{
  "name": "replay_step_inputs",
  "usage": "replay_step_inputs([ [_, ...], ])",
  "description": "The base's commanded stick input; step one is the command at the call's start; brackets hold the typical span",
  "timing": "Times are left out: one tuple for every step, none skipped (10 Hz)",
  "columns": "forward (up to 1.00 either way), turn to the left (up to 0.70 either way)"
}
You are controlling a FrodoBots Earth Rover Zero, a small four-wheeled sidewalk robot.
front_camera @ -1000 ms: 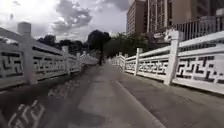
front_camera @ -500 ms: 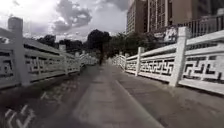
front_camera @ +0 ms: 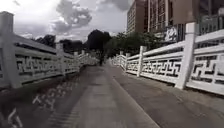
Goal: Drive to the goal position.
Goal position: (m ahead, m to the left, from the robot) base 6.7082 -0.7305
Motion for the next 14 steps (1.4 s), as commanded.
replay_step_inputs([
  [0.45, 0.00],
  [0.45, 0.00],
  [0.45, 0.00],
  [0.45, 0.00],
  [0.45, 0.00],
  [0.45, 0.00],
  [0.45, 0.00],
  [0.45, 0.00],
  [0.45, 0.00],
  [0.45, 0.00],
  [0.45, 0.00],
  [0.45, 0.00],
  [0.45, 0.23],
  [0.45, 0.27],
])
